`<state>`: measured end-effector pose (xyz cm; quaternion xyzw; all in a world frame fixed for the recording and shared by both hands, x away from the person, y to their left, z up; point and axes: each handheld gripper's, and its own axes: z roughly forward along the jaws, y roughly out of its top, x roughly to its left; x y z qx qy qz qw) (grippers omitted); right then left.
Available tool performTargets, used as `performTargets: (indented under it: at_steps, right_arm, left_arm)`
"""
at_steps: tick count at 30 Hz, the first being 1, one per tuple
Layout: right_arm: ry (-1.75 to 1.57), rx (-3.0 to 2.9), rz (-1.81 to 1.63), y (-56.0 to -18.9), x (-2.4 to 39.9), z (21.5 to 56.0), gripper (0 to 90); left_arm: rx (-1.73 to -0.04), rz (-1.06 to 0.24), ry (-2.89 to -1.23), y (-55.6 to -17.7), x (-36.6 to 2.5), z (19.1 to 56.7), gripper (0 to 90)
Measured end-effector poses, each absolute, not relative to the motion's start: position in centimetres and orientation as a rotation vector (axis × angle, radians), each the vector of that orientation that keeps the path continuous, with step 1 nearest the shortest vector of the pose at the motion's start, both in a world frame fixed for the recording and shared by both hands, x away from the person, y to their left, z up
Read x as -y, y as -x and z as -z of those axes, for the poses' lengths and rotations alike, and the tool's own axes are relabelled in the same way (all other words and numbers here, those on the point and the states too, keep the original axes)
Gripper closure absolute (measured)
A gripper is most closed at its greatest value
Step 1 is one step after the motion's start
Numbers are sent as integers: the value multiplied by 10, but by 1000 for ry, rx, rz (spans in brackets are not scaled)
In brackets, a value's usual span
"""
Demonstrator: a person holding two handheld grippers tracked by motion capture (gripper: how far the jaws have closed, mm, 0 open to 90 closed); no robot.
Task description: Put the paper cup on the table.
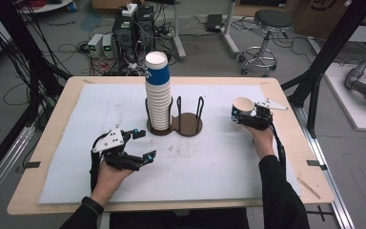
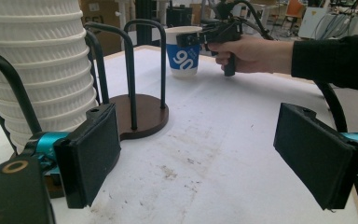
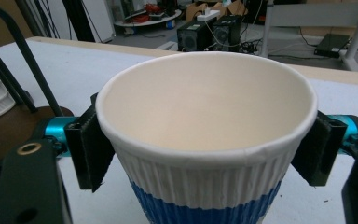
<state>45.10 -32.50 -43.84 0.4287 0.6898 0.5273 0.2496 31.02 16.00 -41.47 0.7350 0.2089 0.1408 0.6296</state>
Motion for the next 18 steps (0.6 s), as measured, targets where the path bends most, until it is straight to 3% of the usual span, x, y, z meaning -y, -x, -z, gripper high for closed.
performTargets:
  at_steps: [18]
  right_arm:
    - [-1176,-1907,-1372,-443,326,440,185]
  left_arm:
    - [-459,-327,-1709,-310,-156,414,145]
